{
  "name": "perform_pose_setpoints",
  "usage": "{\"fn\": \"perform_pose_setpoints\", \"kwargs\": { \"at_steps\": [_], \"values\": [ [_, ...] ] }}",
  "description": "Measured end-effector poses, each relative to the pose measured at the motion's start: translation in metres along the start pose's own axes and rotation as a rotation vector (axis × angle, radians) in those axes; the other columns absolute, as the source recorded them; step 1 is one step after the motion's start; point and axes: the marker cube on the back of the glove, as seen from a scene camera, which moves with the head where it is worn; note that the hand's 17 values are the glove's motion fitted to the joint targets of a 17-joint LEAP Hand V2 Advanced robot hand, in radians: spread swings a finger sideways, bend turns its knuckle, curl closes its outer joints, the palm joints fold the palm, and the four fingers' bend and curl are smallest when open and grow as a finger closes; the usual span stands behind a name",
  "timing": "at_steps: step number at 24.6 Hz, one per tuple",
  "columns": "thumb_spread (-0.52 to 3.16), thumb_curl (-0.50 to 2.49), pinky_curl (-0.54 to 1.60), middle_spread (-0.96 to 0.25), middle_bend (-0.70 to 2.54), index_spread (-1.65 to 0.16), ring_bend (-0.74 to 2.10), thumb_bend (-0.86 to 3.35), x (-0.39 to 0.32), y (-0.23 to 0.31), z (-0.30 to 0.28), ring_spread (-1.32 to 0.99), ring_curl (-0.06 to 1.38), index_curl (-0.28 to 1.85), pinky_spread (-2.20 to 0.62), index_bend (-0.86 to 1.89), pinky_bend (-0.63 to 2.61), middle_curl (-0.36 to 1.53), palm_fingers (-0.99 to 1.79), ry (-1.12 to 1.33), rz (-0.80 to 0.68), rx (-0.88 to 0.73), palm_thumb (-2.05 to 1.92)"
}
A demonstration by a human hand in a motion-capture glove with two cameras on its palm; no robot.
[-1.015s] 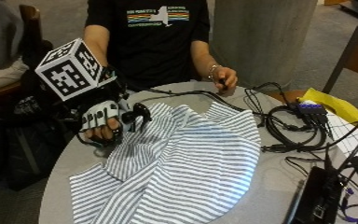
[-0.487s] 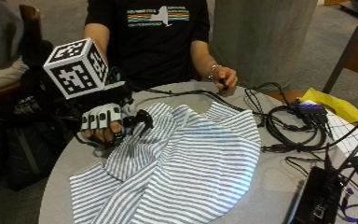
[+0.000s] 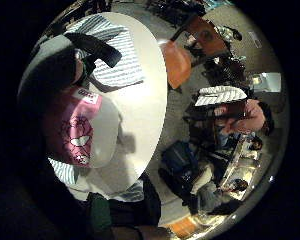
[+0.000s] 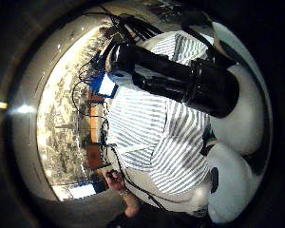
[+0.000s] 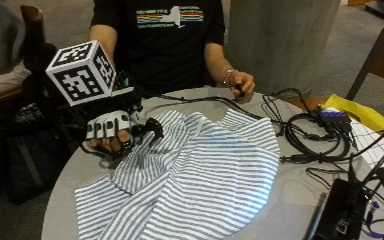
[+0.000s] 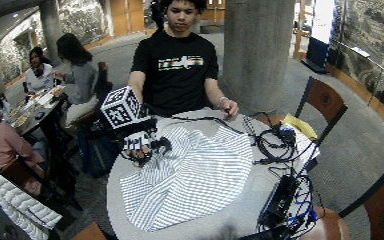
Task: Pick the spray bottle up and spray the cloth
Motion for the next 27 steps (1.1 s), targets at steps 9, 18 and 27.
{"fn": "perform_pose_setpoints", "kwargs": {
  "at_steps": [9,18,27],
  "values": [
    [0.40,0.67,0.36,-0.09,0.33,-0.19,0.49,-0.03,-0.007,0.009,-0.003,-0.11,0.43,0.30,-0.06,0.11,0.34,0.51,1.07,-0.126,-0.053,0.024,1.12],
    [0.40,0.68,0.37,-0.09,0.33,-0.19,0.49,-0.03,-0.073,0.067,-0.009,-0.10,0.44,0.29,-0.06,0.10,0.34,0.51,1.08,-0.857,-0.309,0.075,1.11],
    [0.49,0.67,0.38,-0.08,0.33,-0.18,0.52,-0.04,-0.191,0.165,0.065,-0.09,0.44,0.28,-0.08,0.10,0.37,0.51,1.10,-1.167,-0.660,-0.172,1.07]
  ]
}}
